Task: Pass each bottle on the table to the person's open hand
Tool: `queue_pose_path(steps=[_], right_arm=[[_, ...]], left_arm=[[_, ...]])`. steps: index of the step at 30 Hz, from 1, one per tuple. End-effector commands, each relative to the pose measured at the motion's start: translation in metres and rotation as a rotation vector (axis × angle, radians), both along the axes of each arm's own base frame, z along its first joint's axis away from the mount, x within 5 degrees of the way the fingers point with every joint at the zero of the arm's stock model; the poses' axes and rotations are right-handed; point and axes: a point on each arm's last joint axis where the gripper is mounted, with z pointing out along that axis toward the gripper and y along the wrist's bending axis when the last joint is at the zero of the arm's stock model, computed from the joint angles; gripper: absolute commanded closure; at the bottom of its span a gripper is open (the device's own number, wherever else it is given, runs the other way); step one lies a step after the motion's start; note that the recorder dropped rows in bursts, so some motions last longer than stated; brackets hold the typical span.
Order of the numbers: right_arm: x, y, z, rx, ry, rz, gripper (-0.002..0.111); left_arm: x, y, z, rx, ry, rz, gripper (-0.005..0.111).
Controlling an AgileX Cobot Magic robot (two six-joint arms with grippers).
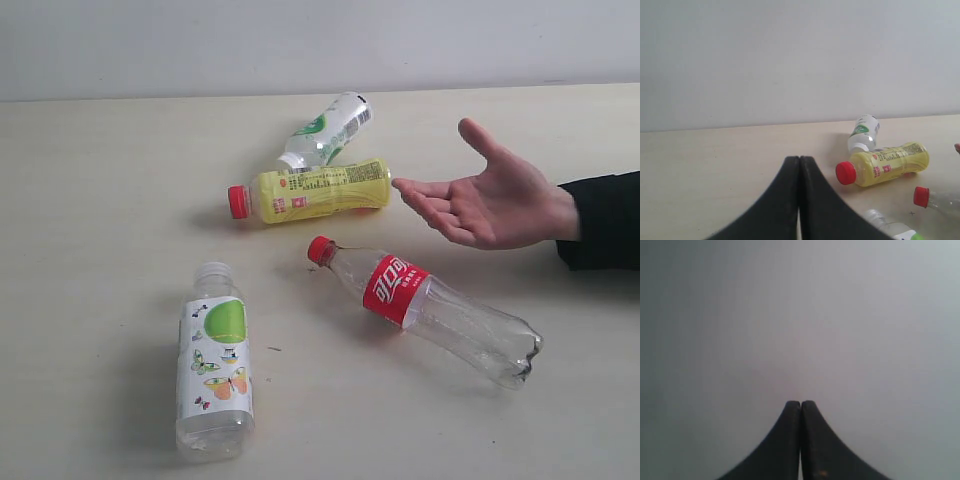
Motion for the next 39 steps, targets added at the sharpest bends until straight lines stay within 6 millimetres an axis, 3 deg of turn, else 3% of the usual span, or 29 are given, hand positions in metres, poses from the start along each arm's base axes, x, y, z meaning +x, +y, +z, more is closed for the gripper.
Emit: queue_pose_path(steps=[1,5,9,18,23,34,39], right_arm=[[0.021,0.024,0.024,-0.199,0.114,0.230,0.108],[0.041,0.037,0.031,-0.320,0.253,0.386,0.108],[0.054,0.045,0.019,-0.375,0.337,0.519,0.108],[0.069,0.042,-0.014,-0.392,0.439,0.458,0.108],[0.077,0.035,-0.016,-0.363,0.466,0.353,0.108],[0.101,-0.002,-0.004,-0.264,0.479,-0.145,0.108],[0.102,-0.003,0.001,-0.290,0.412,-0.179,0.108]], left_arm=[[0.000,0.000,0.000,-0.005,-0.006,0.001,0.107],[0.000,0.000,0.000,-0.005,-0.006,0.001,0.107],[0.000,0.000,0.000,-0.005,-0.006,0.001,0.107],[0.000,0.000,0.000,-0.005,-0.006,0.001,0.107],[0.000,0.000,0.000,-0.005,-0.006,0.001,0.107],[0.000,0.000,0.000,-0.005,-0.006,0.001,0.107],[0.000,0.000,0.000,-0.005,-0.006,0.001,0.107]])
